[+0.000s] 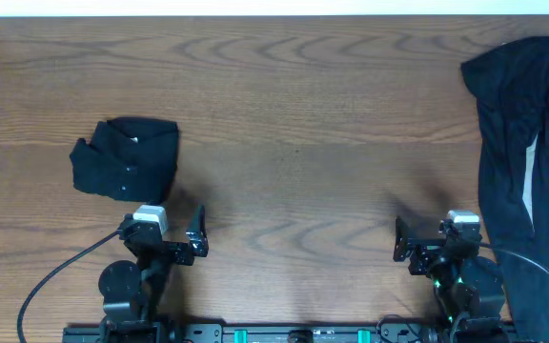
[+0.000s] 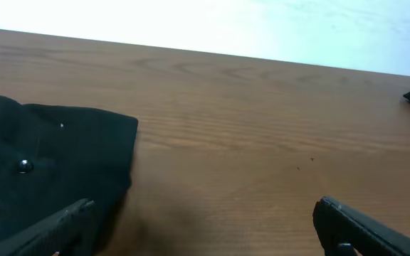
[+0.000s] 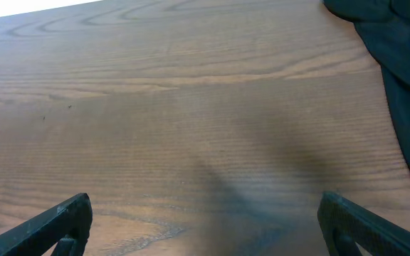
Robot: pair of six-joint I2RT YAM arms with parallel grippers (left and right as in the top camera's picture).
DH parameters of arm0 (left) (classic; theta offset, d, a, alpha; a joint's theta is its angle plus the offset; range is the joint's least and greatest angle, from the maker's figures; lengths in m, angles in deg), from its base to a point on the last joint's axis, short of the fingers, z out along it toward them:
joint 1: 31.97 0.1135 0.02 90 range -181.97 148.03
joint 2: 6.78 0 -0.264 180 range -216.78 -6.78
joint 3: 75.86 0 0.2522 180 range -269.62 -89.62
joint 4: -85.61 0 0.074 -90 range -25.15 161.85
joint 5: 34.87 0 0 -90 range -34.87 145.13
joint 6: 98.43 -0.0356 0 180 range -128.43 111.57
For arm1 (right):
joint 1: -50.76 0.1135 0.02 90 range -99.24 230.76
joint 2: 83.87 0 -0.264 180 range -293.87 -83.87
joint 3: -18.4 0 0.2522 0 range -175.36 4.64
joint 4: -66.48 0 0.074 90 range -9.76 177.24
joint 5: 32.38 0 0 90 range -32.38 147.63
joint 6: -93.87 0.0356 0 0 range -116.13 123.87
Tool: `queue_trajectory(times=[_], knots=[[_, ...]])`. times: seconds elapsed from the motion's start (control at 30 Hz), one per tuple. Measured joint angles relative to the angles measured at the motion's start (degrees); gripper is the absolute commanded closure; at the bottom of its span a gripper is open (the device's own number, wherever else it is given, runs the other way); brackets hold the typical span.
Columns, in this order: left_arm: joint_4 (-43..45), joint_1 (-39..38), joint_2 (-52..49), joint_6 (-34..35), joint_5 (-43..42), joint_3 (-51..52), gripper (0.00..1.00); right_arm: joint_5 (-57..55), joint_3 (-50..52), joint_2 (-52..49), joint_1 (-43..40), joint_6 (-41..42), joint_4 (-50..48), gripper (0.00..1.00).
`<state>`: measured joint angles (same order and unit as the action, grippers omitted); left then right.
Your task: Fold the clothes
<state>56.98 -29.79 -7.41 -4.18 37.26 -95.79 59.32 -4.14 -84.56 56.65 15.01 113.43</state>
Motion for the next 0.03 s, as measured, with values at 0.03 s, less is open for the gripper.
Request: queue_trajectory(times=[0.03], knots=[[0.0, 0.0, 0.0, 0.0, 0.0, 0.0, 0.02, 0.0, 0.0, 0.0, 0.0, 0.0, 0.0, 0.01]])
